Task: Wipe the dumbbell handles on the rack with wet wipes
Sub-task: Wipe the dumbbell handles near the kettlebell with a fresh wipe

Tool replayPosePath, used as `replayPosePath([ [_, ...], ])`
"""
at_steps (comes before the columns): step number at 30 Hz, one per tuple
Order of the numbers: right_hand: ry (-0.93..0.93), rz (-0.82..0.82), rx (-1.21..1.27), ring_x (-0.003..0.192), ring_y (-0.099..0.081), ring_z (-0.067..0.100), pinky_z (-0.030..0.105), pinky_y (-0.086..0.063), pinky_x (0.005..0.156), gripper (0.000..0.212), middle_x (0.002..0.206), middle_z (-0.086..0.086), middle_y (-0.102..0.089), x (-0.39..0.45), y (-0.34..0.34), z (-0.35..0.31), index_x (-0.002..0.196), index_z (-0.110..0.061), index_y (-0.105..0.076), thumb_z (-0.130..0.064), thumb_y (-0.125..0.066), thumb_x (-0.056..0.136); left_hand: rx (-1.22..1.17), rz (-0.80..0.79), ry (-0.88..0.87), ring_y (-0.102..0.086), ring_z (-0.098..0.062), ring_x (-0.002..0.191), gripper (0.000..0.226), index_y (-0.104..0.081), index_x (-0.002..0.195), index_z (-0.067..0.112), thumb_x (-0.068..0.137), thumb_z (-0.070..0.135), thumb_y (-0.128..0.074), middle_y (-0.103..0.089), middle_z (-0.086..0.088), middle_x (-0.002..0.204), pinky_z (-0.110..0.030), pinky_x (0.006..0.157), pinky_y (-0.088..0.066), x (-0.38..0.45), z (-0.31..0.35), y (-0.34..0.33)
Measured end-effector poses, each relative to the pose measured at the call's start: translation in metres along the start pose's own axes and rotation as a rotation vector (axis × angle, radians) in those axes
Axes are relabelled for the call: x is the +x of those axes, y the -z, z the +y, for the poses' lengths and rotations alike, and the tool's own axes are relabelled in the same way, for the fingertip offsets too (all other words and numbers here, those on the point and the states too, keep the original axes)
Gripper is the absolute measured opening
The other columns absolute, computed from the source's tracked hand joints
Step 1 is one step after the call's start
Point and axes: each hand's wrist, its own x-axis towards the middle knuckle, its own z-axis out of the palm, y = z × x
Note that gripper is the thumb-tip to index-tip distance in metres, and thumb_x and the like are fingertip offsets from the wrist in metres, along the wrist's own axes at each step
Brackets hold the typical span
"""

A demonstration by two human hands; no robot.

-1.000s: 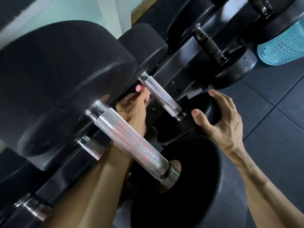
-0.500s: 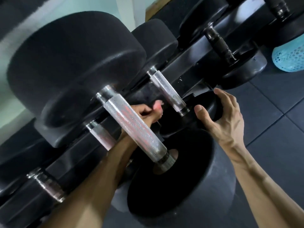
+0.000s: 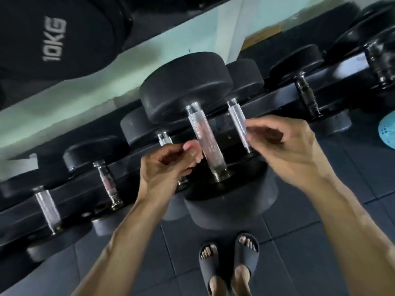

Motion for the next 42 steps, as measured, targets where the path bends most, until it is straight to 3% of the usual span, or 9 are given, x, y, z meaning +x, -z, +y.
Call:
replayPosePath([
  [6,0.137,-0.323,0.045,0.098,-0.068,-0.005,0.021,-0.054,0.093,0.044,0.105,-0.015,-0.072,-0.016,-0.019,-0.045,0.123,-0.026,-0.069,-0.014,-0.080,0.083,-0.094,-0.055,0.007,-0.073,-0.012,0.083,0.025,-0.077,0.092,0.018,0.079,0.038,-0.071,-0.077,-0.002,0.085,-0.023,0.069,-0.057,-0.027,0.021,-0.012],
  [13,0.133,-0.143,0.124,0.084,-0.071,0.002,0.020,-0.057,0.083,0.031,0.088,-0.011,-0.075,-0.023,-0.011,-0.035,0.098,-0.024,-0.076,-0.003,-0.083,0.076,-0.155,-0.212,0.065,-0.072,-0.020,0.086,0.020,-0.078,0.082,0.024,0.095,0.025,-0.063,-0.075,-0.004,0.086,-0.031,0.072,-0.054,-0.035,0.027,-0.026],
  [18,0.054,-0.063,0.228,0.075,-0.075,0.014,0.038,-0.060,0.085,0.024,0.075,-0.002,-0.075,-0.008,-0.007,-0.011,0.087,-0.024,-0.070,0.000,-0.074,0.084,0.389,0.245,-0.136,-0.065,0.004,0.068,0.021,-0.070,0.066,0.028,0.086,0.030,-0.070,-0.069,0.020,0.065,-0.011,0.064,-0.046,-0.043,0.010,-0.033],
  [20,0.021,-0.062,0.244,0.070,-0.074,0.011,0.038,-0.060,0.084,0.015,0.074,-0.004,-0.075,0.004,-0.008,-0.004,0.090,-0.018,-0.065,-0.006,-0.073,0.089,0.414,0.324,-0.122,-0.061,0.008,0.066,0.021,-0.065,0.067,0.035,0.086,0.030,-0.071,-0.063,0.028,0.061,-0.008,0.062,-0.042,-0.046,0.001,-0.040],
  [25,0.059,-0.166,0.227,0.072,-0.074,0.010,0.030,-0.059,0.084,0.015,0.072,-0.003,-0.074,0.029,-0.013,0.015,0.089,-0.018,-0.066,-0.004,-0.071,0.089,0.352,0.486,0.049,-0.056,-0.002,0.055,0.032,-0.066,0.066,0.020,0.089,0.042,-0.063,-0.060,0.016,0.053,-0.013,0.048,-0.037,-0.052,-0.007,-0.065],
  [28,0.096,-0.174,0.257,0.075,-0.074,0.011,0.029,-0.059,0.086,0.019,0.073,-0.001,-0.074,0.044,-0.017,0.019,0.091,-0.021,-0.070,-0.002,-0.068,0.090,0.382,0.552,0.150,-0.061,-0.005,0.062,0.021,-0.070,0.068,0.023,0.084,0.037,-0.068,-0.065,0.010,0.059,-0.020,0.052,-0.040,-0.053,0.000,-0.077],
  [31,0.147,-0.167,0.363,0.070,-0.071,0.012,0.034,-0.060,0.084,0.009,0.070,0.002,-0.072,0.066,-0.031,0.019,0.097,-0.007,-0.075,-0.004,-0.068,0.092,0.388,0.621,0.224,-0.061,-0.008,0.066,0.015,-0.070,0.068,0.025,0.080,0.034,-0.068,-0.065,0.008,0.062,-0.025,0.057,-0.043,-0.048,0.003,-0.084],
  [38,0.071,-0.192,0.501,0.062,-0.068,0.021,0.037,-0.061,0.068,0.005,0.073,0.011,-0.072,0.087,-0.067,0.011,0.088,0.000,-0.072,-0.004,-0.075,0.087,0.420,0.703,0.147,-0.048,-0.008,0.046,0.025,-0.061,0.058,0.013,0.080,0.023,-0.062,-0.055,0.004,0.048,-0.018,0.040,-0.033,-0.049,-0.005,-0.087],
  [42,0.071,-0.282,0.476,0.065,-0.069,0.016,0.030,-0.060,0.069,0.001,0.074,0.010,-0.073,0.087,-0.061,0.019,0.087,-0.002,-0.073,-0.001,-0.073,0.088,0.434,0.707,0.146,-0.046,-0.011,0.045,0.025,-0.059,0.057,0.014,0.080,0.021,-0.061,-0.052,0.006,0.046,-0.025,0.044,-0.033,-0.048,-0.006,-0.087],
])
